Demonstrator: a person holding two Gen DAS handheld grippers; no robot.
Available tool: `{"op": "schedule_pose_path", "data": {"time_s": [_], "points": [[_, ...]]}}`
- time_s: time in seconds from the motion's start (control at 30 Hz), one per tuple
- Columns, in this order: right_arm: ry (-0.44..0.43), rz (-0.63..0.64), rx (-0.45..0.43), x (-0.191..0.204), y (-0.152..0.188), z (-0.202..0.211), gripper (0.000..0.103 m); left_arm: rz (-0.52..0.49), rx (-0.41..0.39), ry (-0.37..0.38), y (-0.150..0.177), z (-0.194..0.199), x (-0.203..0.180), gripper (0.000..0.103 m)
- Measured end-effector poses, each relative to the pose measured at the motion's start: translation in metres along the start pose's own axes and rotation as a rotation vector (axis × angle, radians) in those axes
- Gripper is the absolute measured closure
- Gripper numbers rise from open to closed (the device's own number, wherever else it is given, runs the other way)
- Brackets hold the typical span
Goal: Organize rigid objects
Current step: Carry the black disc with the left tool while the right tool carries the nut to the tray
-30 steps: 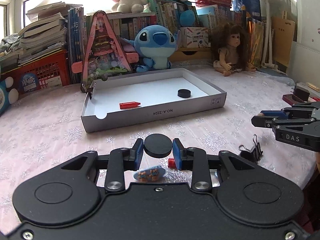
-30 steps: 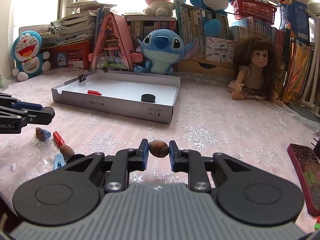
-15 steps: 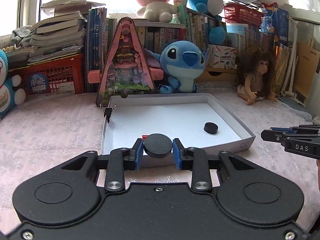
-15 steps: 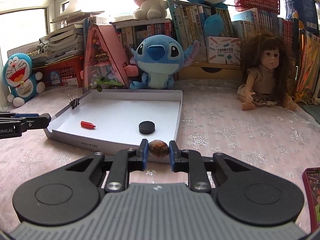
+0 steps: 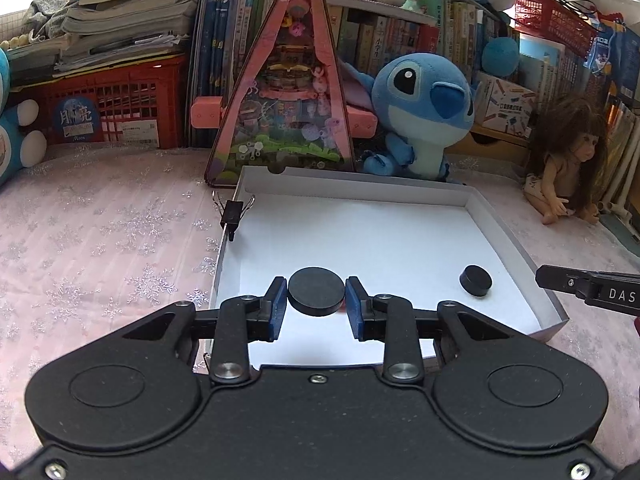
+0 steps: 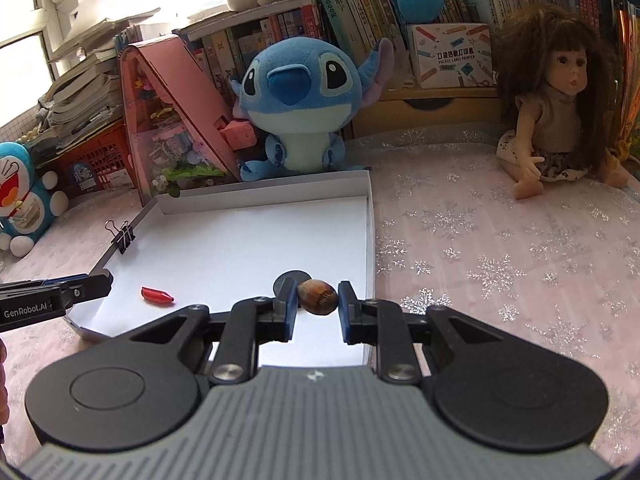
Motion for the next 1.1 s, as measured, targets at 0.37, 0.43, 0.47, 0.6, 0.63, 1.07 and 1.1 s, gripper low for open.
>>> {"op": "schedule_pose_path", "data": {"time_s": [0.37, 0.43, 0.47, 0.6, 0.63, 1.07, 1.1], "points": [[0.023, -0.062, 0.079, 0.002, -0.006, -0.034, 0.077, 0.051, 0.039, -0.044, 0.004, -0.029, 0.02, 0.074], [0.028, -0.057, 0.083, 0.004, -0.007, -0.038, 0.077, 0.053, 0.039, -0.045, 0.004, -0.031, 0.021, 0.074], [0.032, -0.053, 0.086, 0.005, -0.008, -0.04, 0.077, 0.056, 0.039, -0.046, 0.004, -0.032, 0.022, 0.074], [0.05, -0.044, 0.095, 0.008, -0.01, -0.047, 0.077, 0.058, 0.04, -0.049, 0.004, -0.036, 0.024, 0.074], [0.051, -0.046, 0.098, 0.008, -0.01, -0.049, 0.077, 0.059, 0.041, -0.048, 0.004, -0.036, 0.024, 0.074], [0.045, -0.048, 0.124, 0.013, -0.01, -0.059, 0.077, 0.044, 0.037, -0.049, 0.005, -0.047, 0.025, 0.073], [0.043, -0.048, 0.125, 0.013, -0.01, -0.06, 0.077, 0.041, 0.036, -0.049, 0.006, -0.047, 0.024, 0.073]]}}
Point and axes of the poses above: each gripper's, at about its wrist camera, not at the fingertips, and z roughly against the way its jaws point, x to its left, y to its underside, the point moved 1 cm from there along -z, roughly the way its jaws point, and after that the axes turned 13 degrees about y, right-handed, at the moved point
